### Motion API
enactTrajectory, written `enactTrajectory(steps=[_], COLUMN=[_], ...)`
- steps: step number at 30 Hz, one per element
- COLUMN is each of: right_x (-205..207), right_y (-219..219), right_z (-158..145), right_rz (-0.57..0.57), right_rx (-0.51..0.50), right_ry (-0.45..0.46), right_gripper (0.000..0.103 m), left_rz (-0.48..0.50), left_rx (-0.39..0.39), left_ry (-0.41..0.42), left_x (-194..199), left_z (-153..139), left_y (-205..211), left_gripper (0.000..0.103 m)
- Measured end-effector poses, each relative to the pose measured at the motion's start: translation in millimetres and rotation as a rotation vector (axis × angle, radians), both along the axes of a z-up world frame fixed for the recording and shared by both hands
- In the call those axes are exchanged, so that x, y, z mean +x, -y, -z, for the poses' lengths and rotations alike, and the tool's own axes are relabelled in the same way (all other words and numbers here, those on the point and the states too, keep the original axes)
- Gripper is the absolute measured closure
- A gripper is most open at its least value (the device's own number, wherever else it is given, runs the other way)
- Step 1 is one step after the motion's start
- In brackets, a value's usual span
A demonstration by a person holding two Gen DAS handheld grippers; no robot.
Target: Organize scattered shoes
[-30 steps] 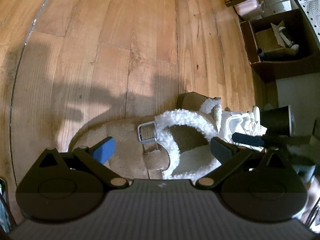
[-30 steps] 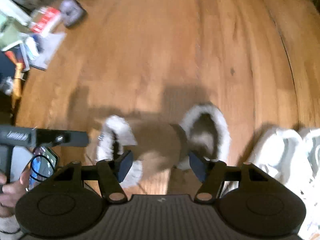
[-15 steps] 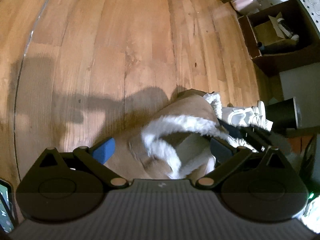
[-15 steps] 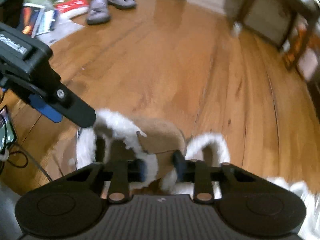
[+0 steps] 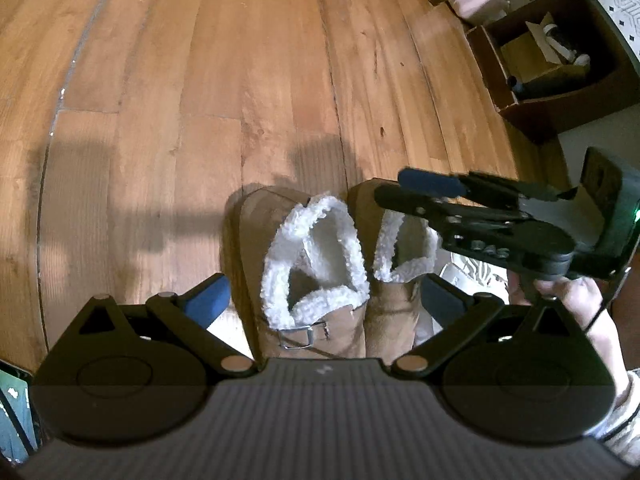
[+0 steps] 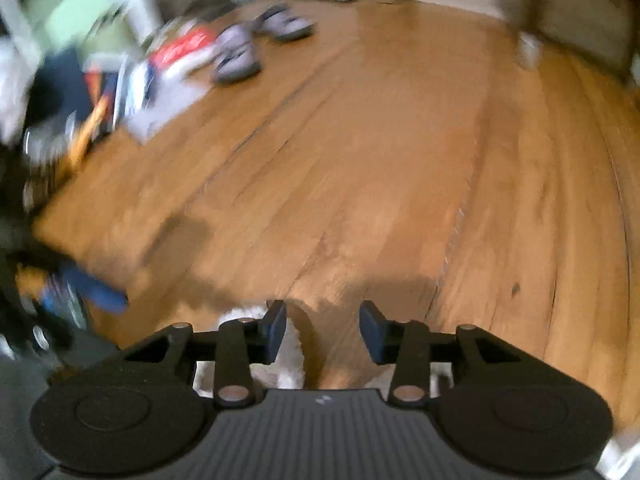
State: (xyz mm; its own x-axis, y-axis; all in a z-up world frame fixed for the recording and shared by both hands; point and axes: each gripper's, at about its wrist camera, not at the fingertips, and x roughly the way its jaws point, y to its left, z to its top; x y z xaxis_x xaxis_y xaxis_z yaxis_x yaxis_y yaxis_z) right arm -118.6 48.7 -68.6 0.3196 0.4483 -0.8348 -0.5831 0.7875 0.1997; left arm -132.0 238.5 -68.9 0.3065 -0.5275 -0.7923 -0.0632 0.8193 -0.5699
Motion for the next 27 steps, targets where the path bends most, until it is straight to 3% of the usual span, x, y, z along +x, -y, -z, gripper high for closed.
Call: enactTrajectory(steps=[5,8,11,15,19,22,24,27], right_x=[-18,-31,-43,-58,-69,-78,-85,-98], right_y=[36,54,78,102,144,187,216,265], right_z=[9,11,13,15,10,4,-1,-19], right_rz=[0.092,0.163,0.269,0.350,0.430,0.518,0.565,0.589], right_rx=[-0.011,-0.032,-0.040,0.004,0.058,0.084,0.115,0.174], right_ry=[-0.071,-0.111,-0.124,-0.132,-0.089,-0.039,-0.024,-0.031], right_gripper=[0.057,0.045,0.045,0.040,0.039,0.039,0.039,0.039], left_rz=[0.032,0.064,0.105,0.105,0.204,0.297,0.394,0.462], left_rx=[0.003,-0.032,-0.108,-0.011,0.023,0.053,0.080,0.099], left_ry=[0.004,0.003,0.004,0.035,0.041,-0.023,-0.123,-0.299], left_x=[1,2,2,7,9,12,18,30], left_z=[-1,2,2,-23,-39,-47,-51,-58], left_y=[11,23,42,92,151,201,237,271], left_gripper=[0.000,0.000,0.000,0.000,0.000,0.000,0.000,0.000])
